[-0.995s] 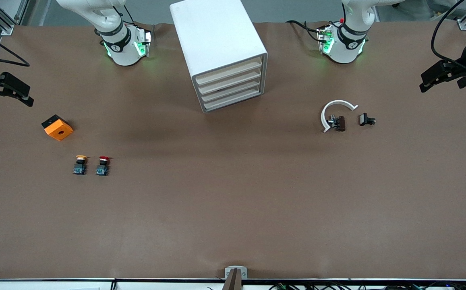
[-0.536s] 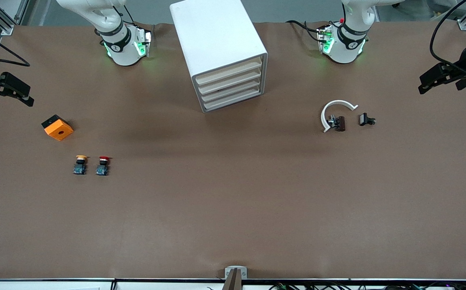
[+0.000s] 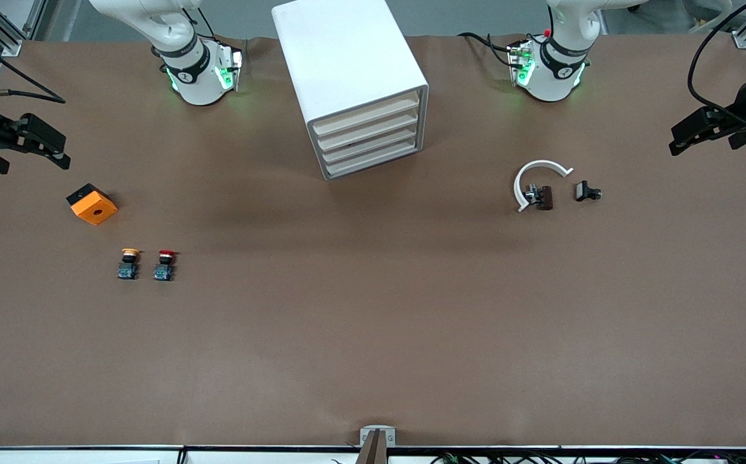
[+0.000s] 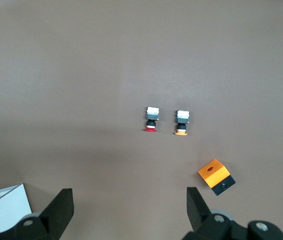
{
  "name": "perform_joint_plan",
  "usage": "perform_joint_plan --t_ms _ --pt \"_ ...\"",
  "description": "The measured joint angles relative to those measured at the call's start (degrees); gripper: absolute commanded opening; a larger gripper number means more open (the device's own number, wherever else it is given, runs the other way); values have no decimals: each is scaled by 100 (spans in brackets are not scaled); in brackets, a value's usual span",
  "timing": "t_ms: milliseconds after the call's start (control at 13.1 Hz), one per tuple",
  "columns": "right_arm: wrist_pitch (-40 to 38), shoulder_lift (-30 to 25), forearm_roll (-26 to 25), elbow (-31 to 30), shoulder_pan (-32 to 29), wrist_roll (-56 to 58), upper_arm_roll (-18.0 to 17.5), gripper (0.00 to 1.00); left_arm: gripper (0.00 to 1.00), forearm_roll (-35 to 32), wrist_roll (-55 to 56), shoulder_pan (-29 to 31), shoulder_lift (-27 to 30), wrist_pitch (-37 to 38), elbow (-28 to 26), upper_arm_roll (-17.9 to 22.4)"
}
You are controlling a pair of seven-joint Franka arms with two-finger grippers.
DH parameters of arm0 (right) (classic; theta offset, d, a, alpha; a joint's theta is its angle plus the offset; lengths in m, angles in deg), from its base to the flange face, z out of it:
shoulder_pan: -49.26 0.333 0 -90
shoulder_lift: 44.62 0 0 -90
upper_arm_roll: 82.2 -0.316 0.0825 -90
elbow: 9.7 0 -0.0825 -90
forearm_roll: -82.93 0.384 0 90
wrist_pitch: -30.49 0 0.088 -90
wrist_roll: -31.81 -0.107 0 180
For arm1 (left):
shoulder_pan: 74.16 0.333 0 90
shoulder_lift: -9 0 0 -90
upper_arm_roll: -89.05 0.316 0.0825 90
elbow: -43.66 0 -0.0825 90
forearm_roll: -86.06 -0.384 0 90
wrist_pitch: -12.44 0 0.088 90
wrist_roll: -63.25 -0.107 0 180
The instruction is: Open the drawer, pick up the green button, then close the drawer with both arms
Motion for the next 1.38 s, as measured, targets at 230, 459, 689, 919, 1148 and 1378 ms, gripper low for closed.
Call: perform_joint_plan --t_ms 230,459,689,919,1148,1378 --pt "0 7 0 0 63 0 -6 100 100 0 0 4 -13 15 36 8" --pt "1 41 0 0 115 0 -7 100 100 0 0 74 -15 104 38 51" --pt "5 67 0 2 121 0 -6 100 100 0 45 165 -146 101 47 77" --pt "6 74 0 9 127 0 -6 100 100 0 850 138 -824 44 362 67" --pt "6 79 0 18 173 0 -10 100 100 0 2281 60 -1653 -88 703 11" --pt "6 87 0 23 336 0 -18 100 100 0 3327 -36 -2305 -653 775 -3"
